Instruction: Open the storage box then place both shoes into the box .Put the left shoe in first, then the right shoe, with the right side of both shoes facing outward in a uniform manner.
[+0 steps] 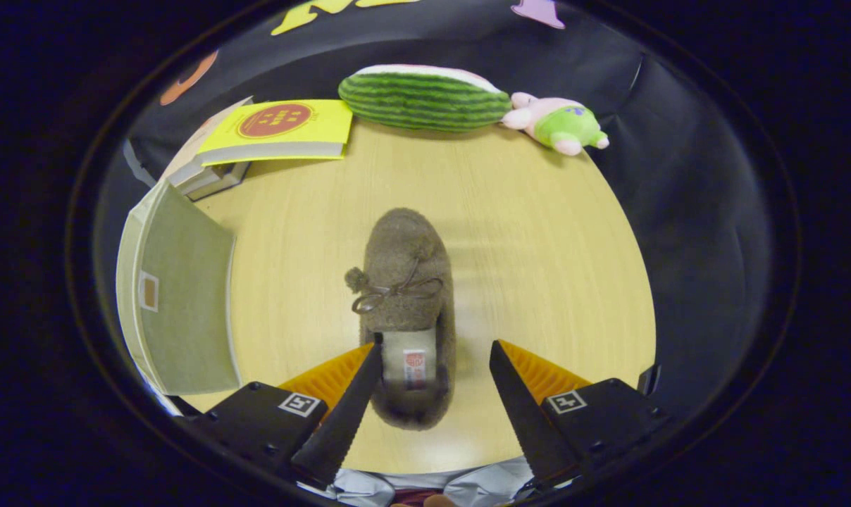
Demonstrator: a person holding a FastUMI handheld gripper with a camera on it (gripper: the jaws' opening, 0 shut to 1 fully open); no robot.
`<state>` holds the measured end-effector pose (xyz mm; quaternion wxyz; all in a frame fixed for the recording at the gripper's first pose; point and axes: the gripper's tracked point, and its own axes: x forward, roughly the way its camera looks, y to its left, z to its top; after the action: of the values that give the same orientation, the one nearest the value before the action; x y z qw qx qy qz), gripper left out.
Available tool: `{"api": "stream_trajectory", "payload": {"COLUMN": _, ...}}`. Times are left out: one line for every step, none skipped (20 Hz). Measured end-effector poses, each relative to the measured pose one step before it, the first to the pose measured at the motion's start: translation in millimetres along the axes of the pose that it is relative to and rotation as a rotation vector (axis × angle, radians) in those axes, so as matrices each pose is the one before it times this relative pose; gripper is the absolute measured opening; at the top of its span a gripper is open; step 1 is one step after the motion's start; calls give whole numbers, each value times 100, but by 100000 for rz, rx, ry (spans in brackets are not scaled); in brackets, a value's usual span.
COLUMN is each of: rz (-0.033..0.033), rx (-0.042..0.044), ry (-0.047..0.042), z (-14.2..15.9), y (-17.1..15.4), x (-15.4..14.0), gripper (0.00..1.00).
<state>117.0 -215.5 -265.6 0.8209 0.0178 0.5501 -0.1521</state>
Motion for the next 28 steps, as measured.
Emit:
{"api": "stream_trajectory", "payload": {"rz": -1453, "rx": 657, "ry": -958, "z": 388, "y": -769, "x": 634, "gripper": 99}}
{"api": "stream_trajectory", "payload": {"rz": -2235, "rx": -854, "ry": 305, "z": 327, "y": -897, "x": 699, "gripper": 95}}
{"api": "stream_trajectory", "payload": {"rz": -1648, "rx": -463, "ry": 1469, "z": -23, "y": -745, "x": 959, "gripper": 85}}
{"api": "stream_trajectory", "payload": {"rz": 2689, "rx": -610, "ry": 3311, "z": -247, "y": 150, "x": 687, "gripper": 82}}
{"api": "stream_trajectory", "payload": {"rz": 3701, "rx": 1620, "ry": 4293, "z": -746, "y": 286, "x": 792, "gripper": 78}}
{"api": "stream_trajectory", "payload": {"rz": 2320, "rx": 1358, "ry": 2334, "z": -230, "y": 205, "x": 821, "gripper": 75}}
{"api": "stream_trajectory", "payload": {"rz": 5733, "rx": -465, "ry": 1988, "z": -433, "y": 628, "x": 686, "gripper": 67}}
{"api": "stream_trajectory", "payload": {"rz": 2839, "rx": -454, "ry": -1422, "z": 177, "y": 512, "x": 342, "gripper": 56}}
{"api": "stream_trajectory", "payload": {"rz": 805, "rx": -286, "ry": 663, "z": -76, "y": 58, "x": -249, "gripper": 46}}
{"api": "stream_trajectory", "payload": {"rz": -456, "rx": -1859, "ry": -1228, "z": 193, "y": 184, "x": 277, "gripper": 35}}
{"api": "stream_trajectory", "payload": {"rz": -95, "rx": -3381, "ry": 295, "z": -48, "y": 237, "x": -241, "gripper": 32}}
{"api": "stream_trajectory", "payload": {"rz": -821, "rx": -2661, "ry": -834, "z": 177, "y": 120, "x": 117, "gripper": 30}}
{"api": "stream_trajectory", "payload": {"rz": -467, "rx": -364, "ry": -115, "z": 48, "y": 62, "x": 12, "gripper": 23}}
{"api": "stream_trajectory", "payload": {"rz": -392, "rx": 1601, "ry": -231, "z": -76, "y": 33, "x": -148, "gripper": 20}}
{"api": "stream_trajectory", "payload": {"rz": -912, "rx": 1871, "ry": 1068, "z": -56, "y": -242, "x": -105, "gripper": 14}}
{"api": "stream_trajectory", "payload": {"rz": 586, "rx": 3170, "ry": 3766, "z": -537, "y": 102, "x": -319, "gripper": 10}}
{"api": "stream_trajectory", "payload": {"rz": 913, "rx": 1340, "ry": 2188, "z": -295, "y": 208, "x": -416, "gripper": 7}}
{"api": "stream_trajectory", "payload": {"rz": 275, "rx": -199, "ry": 104, "z": -41, "y": -108, "x": -528, "gripper": 7}}
{"api": "stream_trajectory", "payload": {"rz": -1564, "rx": -670, "ry": -316, "z": 18, "y": -338, "x": -560, "gripper": 7}}
{"api": "stream_trajectory", "payload": {"rz": -2033, "rx": -528, "ry": 47, "z": -38, "y": -220, "x": -439, "gripper": 7}}
{"api": "stream_trajectory", "payload": {"rz": -918, "rx": -475, "ry": 412, "z": -120, "y": 52, "x": -663, "gripper": 7}}
{"api": "stream_trajectory", "payload": {"rz": 167, "rx": -452, "ry": 280, "z": -73, "y": 352, "x": -660, "gripper": 7}}
{"api": "stream_trajectory", "payload": {"rz": 670, "rx": -665, "ry": -491, "z": 107, "y": 550, "x": -838, "gripper": 7}}
{"api": "stream_trajectory", "payload": {"rz": 563, "rx": -587, "ry": -1235, "z": 274, "y": 564, "x": -827, "gripper": 7}}
{"api": "stream_trajectory", "payload": {"rz": 547, "rx": -588, "ry": -1222, "z": 317, "y": 581, "x": -846, "gripper": 7}}
{"api": "stream_trajectory", "payload": {"rz": 671, "rx": -223, "ry": -891, "z": 183, "y": 653, "x": -839, "gripper": 7}}
{"api": "stream_trajectory", "payload": {"rz": 961, "rx": 233, "ry": -707, "z": 262, "y": 746, "x": -837, "gripper": 7}}
{"api": "stream_trajectory", "payload": {"rz": 1450, "rx": 628, "ry": -388, "z": 153, "y": 892, "x": -782, "gripper": 7}}
